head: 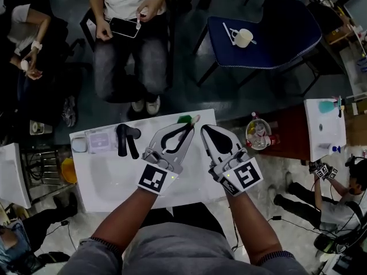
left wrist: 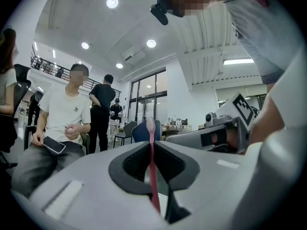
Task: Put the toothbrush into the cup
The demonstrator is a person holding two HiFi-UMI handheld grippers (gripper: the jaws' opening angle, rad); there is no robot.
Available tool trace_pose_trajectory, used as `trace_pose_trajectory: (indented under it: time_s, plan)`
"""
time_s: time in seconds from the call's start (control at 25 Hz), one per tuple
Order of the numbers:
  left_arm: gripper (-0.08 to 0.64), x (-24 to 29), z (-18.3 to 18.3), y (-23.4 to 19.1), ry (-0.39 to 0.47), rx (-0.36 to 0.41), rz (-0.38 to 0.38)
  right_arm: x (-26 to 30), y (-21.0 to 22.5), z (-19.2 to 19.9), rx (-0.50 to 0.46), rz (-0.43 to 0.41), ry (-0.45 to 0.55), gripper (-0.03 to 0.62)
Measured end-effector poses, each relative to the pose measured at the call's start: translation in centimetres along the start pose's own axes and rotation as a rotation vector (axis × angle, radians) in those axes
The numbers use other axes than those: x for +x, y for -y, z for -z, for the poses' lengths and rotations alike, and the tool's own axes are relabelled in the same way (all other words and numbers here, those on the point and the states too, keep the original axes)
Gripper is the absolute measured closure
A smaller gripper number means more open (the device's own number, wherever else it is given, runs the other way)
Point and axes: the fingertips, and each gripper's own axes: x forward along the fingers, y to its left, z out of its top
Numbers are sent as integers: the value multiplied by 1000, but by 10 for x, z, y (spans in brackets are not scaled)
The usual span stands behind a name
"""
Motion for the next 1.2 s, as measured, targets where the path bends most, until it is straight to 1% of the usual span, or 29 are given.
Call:
trace_pose_trajectory:
  time_s: [0.16,0.32,0.44,0.48,0.6,0.68,0.76,0.88,1.0,1.12,1.2]
  plan:
    - [528,11,8,-5,10,8,10,6,11,7,18,9,11,578]
    - [529,20,16,-8,19,53,20,12,21,15,26,15,18,578]
    - [529,26,22,-11,23,101,30,15,28,24,31,25,6,578]
    - [529,28,25,-13,21,93,27,16,30,26,32,26,4,578]
    - [529,31,37,-18,6,19,7,18,35,32,33,32,-3,578]
    - [528,32,41,-22,6,9,5,20,37,37,32,36,-16,578]
    - [528,33,46,-23,7,25,9,21,38,42,39,36,-22,578]
    - [528,36,50,-23,12,73,24,23,39,48,55,35,-17,578]
    - [528,38,57,-24,5,70,26,26,39,54,66,33,-14,578]
    - [529,40,61,-26,12,122,35,29,41,61,72,34,-21,578]
    - [528,41,65,-28,7,117,26,29,42,65,71,37,-32,578]
